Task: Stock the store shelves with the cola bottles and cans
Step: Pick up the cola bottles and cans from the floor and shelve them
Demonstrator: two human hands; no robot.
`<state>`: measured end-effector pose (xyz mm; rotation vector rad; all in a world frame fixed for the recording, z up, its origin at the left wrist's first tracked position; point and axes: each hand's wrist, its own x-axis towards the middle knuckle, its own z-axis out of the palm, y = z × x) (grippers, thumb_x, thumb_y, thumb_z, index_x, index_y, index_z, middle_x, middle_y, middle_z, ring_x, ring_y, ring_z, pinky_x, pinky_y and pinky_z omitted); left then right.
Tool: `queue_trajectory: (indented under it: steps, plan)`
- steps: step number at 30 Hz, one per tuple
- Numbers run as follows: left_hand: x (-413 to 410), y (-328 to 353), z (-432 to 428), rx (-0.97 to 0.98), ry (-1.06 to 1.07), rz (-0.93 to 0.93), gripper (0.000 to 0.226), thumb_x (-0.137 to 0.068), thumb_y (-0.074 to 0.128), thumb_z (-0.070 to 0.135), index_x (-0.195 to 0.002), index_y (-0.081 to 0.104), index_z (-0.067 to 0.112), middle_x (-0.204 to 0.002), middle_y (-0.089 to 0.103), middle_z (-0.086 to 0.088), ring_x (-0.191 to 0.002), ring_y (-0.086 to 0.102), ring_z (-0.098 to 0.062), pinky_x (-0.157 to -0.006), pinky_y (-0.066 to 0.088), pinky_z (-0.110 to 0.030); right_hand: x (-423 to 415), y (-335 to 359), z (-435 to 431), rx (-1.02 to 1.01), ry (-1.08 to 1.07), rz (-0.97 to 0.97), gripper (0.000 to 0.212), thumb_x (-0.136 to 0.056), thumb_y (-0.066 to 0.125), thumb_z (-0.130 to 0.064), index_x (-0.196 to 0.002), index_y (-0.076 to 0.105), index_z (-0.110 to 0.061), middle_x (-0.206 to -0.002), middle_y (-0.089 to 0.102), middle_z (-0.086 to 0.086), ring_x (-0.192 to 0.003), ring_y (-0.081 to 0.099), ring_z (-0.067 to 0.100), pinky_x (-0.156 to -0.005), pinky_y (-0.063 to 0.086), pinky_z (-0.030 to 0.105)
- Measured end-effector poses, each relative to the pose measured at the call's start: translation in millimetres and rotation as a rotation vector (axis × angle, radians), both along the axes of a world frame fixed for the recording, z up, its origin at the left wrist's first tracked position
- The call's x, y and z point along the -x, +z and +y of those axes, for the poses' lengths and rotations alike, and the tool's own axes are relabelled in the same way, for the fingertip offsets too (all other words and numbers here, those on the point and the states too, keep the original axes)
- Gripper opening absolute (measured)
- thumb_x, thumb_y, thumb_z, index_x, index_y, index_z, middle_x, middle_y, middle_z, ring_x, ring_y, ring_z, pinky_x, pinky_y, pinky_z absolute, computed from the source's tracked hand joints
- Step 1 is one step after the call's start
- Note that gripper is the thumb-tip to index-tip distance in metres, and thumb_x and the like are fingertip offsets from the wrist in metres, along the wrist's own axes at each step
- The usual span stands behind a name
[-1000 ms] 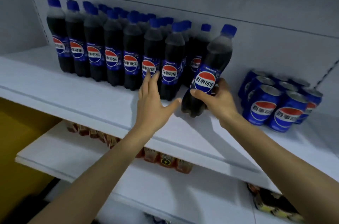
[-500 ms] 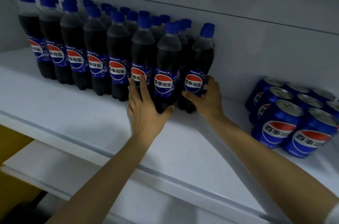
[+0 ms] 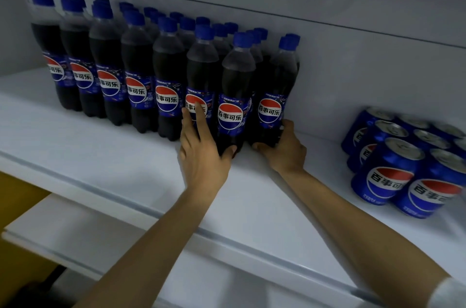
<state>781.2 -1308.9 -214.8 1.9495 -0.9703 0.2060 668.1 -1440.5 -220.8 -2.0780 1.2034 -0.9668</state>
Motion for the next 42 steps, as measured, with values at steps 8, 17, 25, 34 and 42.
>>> queue_trajectory:
  steps: [8,17,25,34,42]
  plan:
    - [0.9,1.0,0.9,-0.028,0.011,-0.005,0.109,-0.075,0.077,0.035,-0.153,0.002,0.019,-0.16,0.002,-0.014,-0.143,0.015,-0.036,-0.107,0.03,-0.054,-7.4,4.1,4.3,-0.042,-0.064,0.086,0.077,-0.073,0.079,-0.033,-0.135,0.034,-0.022,-0.134,0.056,-0.001,-0.121,0.053,0.023,-0.097,0.029,0.033]
    - [20.2,11.3,27.4,0.086,-0.158,0.204,0.103,-0.079,0.073,0.035,-0.152,0.004,0.014,-0.159,0.005,-0.012,-0.146,0.011,-0.03,-0.114,0.02,-0.046,29.5,33.5,104.5,-0.227,-0.042,-0.358,0.06,-0.093,0.059,-0.04,-0.144,0.035,-0.018,-0.138,0.046,-0.005,-0.131,0.041,0.016,-0.092,0.033,0.01]
    - [98.3,6.5,148.6,0.219,-0.712,0.319,0.076,-0.087,0.062,0.037,-0.146,0.015,0.04,-0.154,0.024,0.012,-0.138,0.024,-0.002,-0.107,0.023,-0.02,122.8,18.8,276.1,-0.425,-0.199,-0.618,0.022,-0.096,0.047,-0.047,-0.109,0.057,-0.032,-0.116,0.063,-0.014,-0.11,0.054,-0.002,-0.089,0.039,0.02]
    - [182.4,-69.6,298.1,-0.155,-1.035,0.556,0.068,-0.091,0.06,0.033,-0.148,0.023,0.025,-0.152,0.03,0.007,-0.137,0.032,-0.01,-0.109,0.033,-0.032,238.7,-62.4,465.1,-0.651,-0.663,-0.781,0.033,-0.1,0.042,-0.043,-0.118,0.055,-0.019,-0.121,0.064,0.002,-0.113,0.056,0.016,-0.102,0.038,0.035]
    - [248.2,-117.3,369.1,-0.471,-1.253,0.63,0.069,-0.091,0.061,0.032,-0.147,0.022,0.026,-0.141,0.042,0.007,-0.127,0.042,-0.011,-0.102,0.038,-0.031,297.8,-100.0,571.3,-0.767,-0.826,-1.014,0.05,-0.094,0.042,-0.055,-0.118,0.057,-0.014,-0.119,0.065,0.007,-0.114,0.057,0.018,-0.093,0.039,0.033]
